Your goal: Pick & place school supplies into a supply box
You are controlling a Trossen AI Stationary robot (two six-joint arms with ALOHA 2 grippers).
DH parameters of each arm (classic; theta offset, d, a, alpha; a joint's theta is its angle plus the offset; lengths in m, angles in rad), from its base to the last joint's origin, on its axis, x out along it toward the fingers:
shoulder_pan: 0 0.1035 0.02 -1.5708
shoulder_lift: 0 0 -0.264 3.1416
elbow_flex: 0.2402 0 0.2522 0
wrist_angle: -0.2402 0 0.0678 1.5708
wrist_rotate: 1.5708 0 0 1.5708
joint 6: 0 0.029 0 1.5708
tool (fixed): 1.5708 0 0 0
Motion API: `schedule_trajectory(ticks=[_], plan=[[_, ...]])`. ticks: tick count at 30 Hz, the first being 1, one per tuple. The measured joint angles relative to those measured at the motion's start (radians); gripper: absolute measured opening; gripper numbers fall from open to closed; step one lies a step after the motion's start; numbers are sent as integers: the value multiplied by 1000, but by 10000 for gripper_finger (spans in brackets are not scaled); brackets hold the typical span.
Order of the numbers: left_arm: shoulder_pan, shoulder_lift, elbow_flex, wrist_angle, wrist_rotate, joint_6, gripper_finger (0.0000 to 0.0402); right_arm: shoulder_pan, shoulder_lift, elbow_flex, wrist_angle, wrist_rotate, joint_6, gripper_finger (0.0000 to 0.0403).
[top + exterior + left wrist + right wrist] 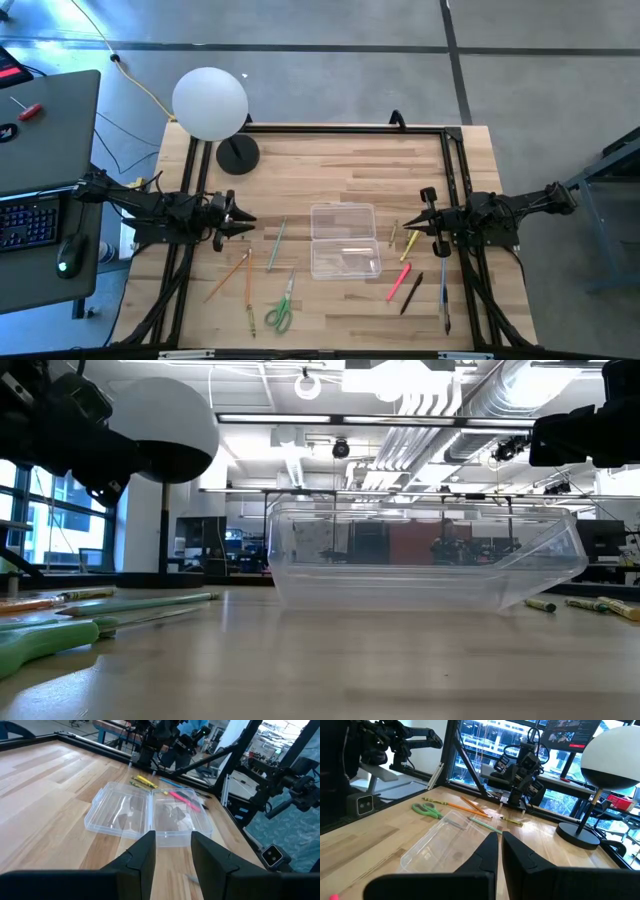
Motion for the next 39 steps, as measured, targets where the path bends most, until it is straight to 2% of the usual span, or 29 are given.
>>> schedule_trajectory(ticks=[7, 12, 17, 22, 28, 39], plan=[[0, 0, 0, 3, -81, 0, 156, 0, 0, 0, 0, 0, 0, 2], [0, 0, 0, 4, -88, -16, 156, 0, 0, 0, 0, 0, 0, 2], [0, 0, 0, 10, -163, -3, 156, 0, 0, 0, 0, 0, 0, 2], [0, 0, 0, 9, -153, 27, 156, 0, 0, 0, 0, 0, 0, 2], [0, 0, 0, 6, -85, 27, 156, 0, 0, 0, 0, 0, 0, 2], [0, 0, 0, 104, -87, 26, 156, 0, 0, 0, 0, 0, 0, 2]])
